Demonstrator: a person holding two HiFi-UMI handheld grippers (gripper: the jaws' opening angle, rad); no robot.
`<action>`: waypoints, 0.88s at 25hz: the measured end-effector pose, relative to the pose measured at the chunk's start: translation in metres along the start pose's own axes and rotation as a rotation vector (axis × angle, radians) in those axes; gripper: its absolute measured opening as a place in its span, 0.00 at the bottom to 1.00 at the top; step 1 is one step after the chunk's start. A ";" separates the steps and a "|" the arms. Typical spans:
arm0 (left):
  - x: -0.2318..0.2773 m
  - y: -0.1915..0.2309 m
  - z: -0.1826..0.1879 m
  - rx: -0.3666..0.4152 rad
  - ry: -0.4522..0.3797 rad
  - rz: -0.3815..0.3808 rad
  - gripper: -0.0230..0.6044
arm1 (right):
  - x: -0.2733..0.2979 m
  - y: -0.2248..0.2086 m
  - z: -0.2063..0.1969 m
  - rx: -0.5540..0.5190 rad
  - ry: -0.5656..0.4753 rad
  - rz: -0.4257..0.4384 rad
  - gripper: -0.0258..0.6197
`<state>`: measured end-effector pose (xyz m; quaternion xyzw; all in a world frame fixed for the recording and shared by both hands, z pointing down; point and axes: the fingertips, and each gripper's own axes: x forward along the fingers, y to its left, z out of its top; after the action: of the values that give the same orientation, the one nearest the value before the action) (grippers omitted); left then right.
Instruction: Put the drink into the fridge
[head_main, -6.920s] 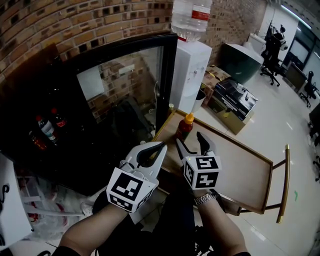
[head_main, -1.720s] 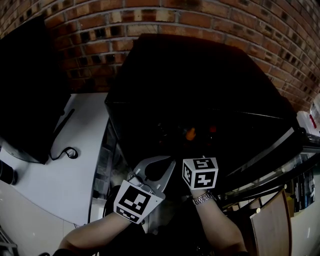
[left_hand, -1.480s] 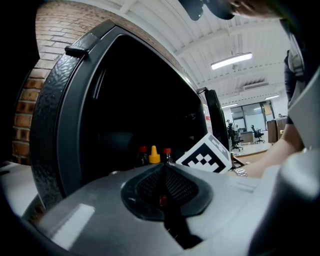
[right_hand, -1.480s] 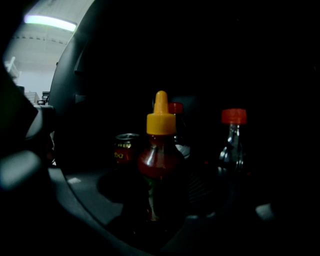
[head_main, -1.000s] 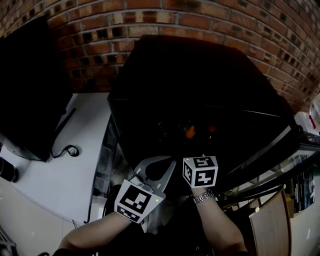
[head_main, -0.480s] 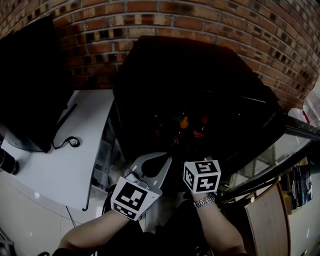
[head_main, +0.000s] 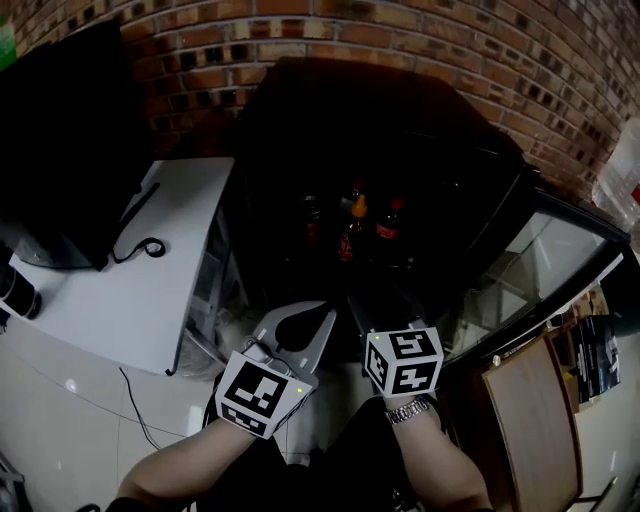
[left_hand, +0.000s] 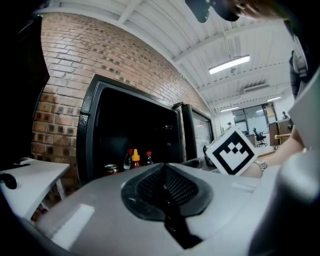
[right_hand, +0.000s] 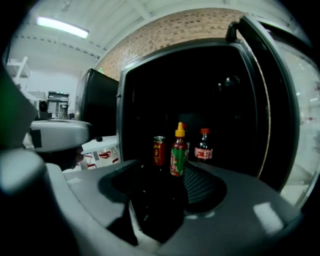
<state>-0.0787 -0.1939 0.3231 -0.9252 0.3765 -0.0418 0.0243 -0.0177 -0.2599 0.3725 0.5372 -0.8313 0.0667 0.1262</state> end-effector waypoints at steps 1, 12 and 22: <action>-0.006 -0.004 0.002 0.001 -0.005 0.006 0.04 | -0.007 0.005 0.000 -0.005 -0.004 0.005 0.43; -0.071 -0.037 0.003 -0.029 -0.042 0.118 0.04 | -0.082 0.058 0.010 -0.057 -0.099 0.057 0.27; -0.089 -0.076 0.019 -0.006 -0.072 0.129 0.04 | -0.147 0.078 0.019 -0.085 -0.180 0.072 0.04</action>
<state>-0.0876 -0.0768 0.3044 -0.8999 0.4344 -0.0058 0.0376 -0.0342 -0.1030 0.3150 0.5051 -0.8600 -0.0128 0.0713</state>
